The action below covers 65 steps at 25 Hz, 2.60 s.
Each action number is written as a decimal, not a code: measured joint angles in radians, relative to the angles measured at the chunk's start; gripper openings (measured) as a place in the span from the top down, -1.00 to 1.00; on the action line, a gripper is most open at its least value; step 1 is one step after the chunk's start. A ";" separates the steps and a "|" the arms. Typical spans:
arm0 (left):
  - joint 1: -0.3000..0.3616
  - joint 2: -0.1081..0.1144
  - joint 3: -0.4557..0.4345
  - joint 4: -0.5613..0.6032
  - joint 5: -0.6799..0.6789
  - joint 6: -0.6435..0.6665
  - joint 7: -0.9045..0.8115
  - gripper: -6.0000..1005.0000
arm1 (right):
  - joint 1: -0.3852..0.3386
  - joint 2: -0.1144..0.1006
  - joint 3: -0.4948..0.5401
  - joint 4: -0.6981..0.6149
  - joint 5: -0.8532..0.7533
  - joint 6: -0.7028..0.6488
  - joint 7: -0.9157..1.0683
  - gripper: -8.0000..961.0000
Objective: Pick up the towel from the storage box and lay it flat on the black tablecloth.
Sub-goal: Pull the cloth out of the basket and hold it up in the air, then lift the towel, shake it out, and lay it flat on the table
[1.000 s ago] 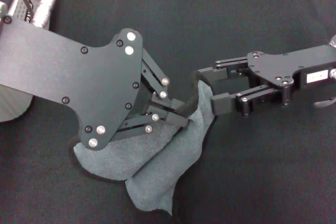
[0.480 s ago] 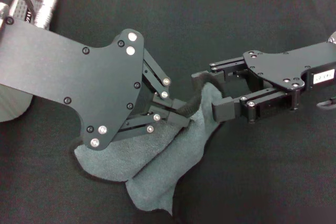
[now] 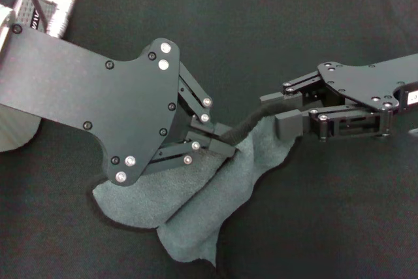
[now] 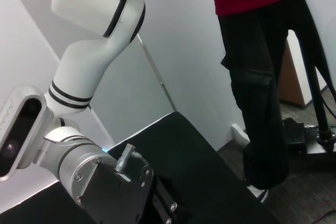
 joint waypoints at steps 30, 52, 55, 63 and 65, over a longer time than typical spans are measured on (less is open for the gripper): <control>0.009 -0.005 -0.008 -0.002 0.001 -0.004 0.002 0.88 | -0.024 -0.001 -0.004 0.005 -0.010 0.041 -0.090 0.83; 0.073 -0.074 -0.053 -0.355 0.058 -0.154 0.085 0.79 | -0.012 -0.073 0.145 0.001 0.054 0.036 -0.156 0.96; 0.071 -0.074 -0.053 -0.438 0.028 -0.171 0.123 0.79 | 0.000 -0.084 0.165 -0.007 0.053 0.033 -0.158 0.96; 0.052 -0.075 -0.054 -0.638 -0.038 -0.222 0.227 0.78 | 0.028 -0.101 0.208 -0.013 0.053 0.063 -0.162 0.96; 0.053 -0.075 -0.054 -0.703 -0.071 -0.242 0.264 0.78 | 0.030 -0.105 0.238 -0.013 0.053 0.071 -0.166 0.96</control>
